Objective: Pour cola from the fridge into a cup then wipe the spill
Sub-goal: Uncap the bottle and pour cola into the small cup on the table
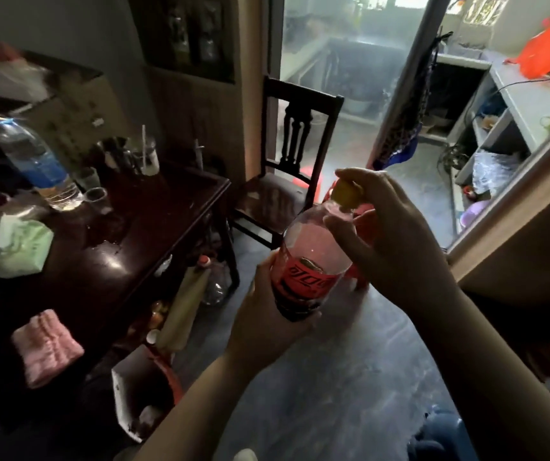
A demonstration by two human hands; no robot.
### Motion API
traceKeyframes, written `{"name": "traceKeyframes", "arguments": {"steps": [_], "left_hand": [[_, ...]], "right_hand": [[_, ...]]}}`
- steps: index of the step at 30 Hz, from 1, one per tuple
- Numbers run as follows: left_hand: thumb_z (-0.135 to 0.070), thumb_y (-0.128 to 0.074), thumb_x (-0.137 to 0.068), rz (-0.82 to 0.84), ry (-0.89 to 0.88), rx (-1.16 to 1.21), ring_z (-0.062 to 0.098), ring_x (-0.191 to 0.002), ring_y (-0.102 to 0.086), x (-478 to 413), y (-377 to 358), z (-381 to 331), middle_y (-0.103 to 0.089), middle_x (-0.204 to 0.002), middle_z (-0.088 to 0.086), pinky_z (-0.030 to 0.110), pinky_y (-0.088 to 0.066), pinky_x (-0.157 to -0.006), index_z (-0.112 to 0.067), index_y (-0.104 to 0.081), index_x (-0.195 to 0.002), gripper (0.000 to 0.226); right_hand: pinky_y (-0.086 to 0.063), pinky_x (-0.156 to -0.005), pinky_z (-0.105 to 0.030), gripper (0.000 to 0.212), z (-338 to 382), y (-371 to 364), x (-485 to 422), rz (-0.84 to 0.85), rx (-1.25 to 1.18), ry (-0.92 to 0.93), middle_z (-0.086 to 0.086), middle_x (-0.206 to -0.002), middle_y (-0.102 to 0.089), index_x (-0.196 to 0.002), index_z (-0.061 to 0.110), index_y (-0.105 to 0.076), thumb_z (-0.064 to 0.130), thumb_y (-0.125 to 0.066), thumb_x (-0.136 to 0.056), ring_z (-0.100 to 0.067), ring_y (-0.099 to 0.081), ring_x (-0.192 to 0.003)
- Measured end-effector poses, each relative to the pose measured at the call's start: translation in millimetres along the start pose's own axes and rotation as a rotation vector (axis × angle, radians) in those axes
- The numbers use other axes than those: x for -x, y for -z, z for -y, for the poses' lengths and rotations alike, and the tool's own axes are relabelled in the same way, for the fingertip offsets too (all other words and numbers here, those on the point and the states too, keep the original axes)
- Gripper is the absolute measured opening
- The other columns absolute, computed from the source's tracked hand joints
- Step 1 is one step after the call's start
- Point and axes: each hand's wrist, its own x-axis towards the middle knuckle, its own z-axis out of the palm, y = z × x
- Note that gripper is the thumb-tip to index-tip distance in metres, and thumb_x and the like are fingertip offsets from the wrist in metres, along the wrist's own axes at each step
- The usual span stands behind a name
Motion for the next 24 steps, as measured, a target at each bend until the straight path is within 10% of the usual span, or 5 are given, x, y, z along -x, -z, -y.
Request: {"name": "traceKeyframes", "arguments": {"steps": [5, 14, 24], "left_hand": [[-0.008, -0.086, -0.062, -0.086, 0.047, 0.099, -0.008, -0.108, -0.056, -12.1, 56.1, 18.1, -0.053, -0.119, -0.017, 0.018, -0.054, -0.081, -0.027, -0.036, -0.134, 0.09], [-0.031, -0.085, -0.059, -0.293, 0.137, -0.095, -0.004, -0.114, -0.055, -45.1, 119.5, 59.9, -0.053, -0.122, -0.03, 0.03, -0.05, -0.093, -0.071, -0.021, -0.121, 0.098], [-0.015, -0.086, -0.063, -0.518, 0.297, -0.038, -0.016, -0.109, -0.052, -141.8, 112.4, 102.4, -0.053, -0.113, -0.038, 0.002, -0.039, -0.083, -0.056, -0.03, -0.12, 0.09]], "right_hand": [[-0.039, -0.072, -0.008, 0.044, 25.2, -60.4, -46.2, 0.076, -0.055, 0.073, 0.011, -0.109, -0.049, -0.128, 0.019, -0.048, 0.036, -0.058, -0.089, -0.006, -0.055, -0.085], [-0.046, -0.08, -0.024, 0.046, 39.6, -142.8, -119.6, 0.184, -0.208, 0.224, 0.001, -0.114, -0.055, -0.127, 0.014, -0.05, 0.031, -0.062, -0.085, -0.012, -0.056, -0.095], [-0.055, -0.075, -0.04, 0.049, -21.7, -213.5, -219.7, 0.328, -0.299, 0.362, 0.0, -0.116, -0.054, -0.128, 0.014, -0.049, 0.039, -0.055, -0.087, -0.018, -0.06, -0.094]]}}
